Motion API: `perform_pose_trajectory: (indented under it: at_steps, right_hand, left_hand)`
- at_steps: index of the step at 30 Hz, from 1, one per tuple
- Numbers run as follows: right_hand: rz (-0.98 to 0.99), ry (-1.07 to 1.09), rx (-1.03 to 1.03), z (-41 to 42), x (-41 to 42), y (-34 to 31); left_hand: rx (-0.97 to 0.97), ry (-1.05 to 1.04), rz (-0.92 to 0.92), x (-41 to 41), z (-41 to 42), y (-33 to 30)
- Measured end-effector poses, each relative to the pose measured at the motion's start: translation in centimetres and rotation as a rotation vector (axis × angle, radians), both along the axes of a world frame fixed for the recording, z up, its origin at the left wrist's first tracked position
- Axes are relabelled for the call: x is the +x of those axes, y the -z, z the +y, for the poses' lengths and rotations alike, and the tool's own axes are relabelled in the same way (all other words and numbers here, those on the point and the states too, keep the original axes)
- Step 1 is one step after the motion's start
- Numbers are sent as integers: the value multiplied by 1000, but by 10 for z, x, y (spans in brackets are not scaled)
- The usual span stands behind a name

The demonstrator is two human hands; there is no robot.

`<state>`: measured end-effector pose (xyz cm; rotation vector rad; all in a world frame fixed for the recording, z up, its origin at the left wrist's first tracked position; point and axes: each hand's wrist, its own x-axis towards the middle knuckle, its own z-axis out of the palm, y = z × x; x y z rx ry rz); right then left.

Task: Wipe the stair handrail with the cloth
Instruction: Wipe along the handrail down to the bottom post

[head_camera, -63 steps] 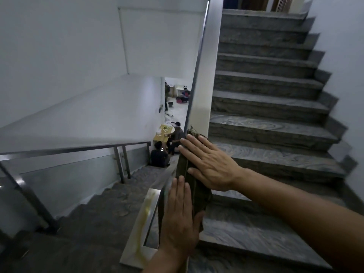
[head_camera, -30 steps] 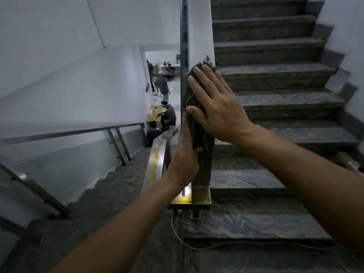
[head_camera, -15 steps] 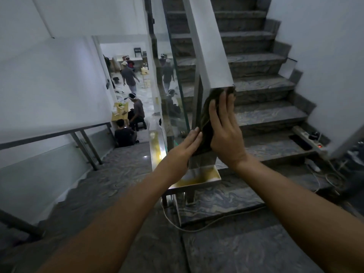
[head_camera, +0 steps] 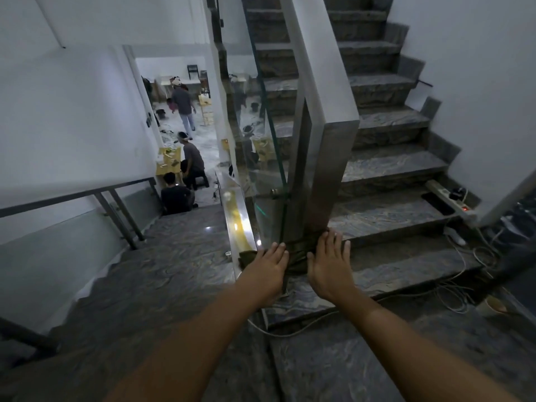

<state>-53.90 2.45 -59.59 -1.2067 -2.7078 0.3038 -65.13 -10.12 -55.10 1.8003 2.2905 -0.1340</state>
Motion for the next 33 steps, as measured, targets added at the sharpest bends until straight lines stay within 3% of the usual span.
perform_pose_trajectory:
  at_steps: [13, 18, 24, 33]
  right_hand:
    - [-30, -99, -58, -35, -5, -17]
    - [-83, -313, -103, -58, -14, -20]
    - [-78, -134, -95, -13, 8, -23]
    - [-41, -49, -151, -25, 17, -14]
  left_hand:
    - [141, -212, -201, -21, -20, 6]
    - [155, -279, -82, -32, -26, 5]
    - [202, -508, 109, 13, -11, 3]
    - [172, -553, -28, 26, 0, 17]
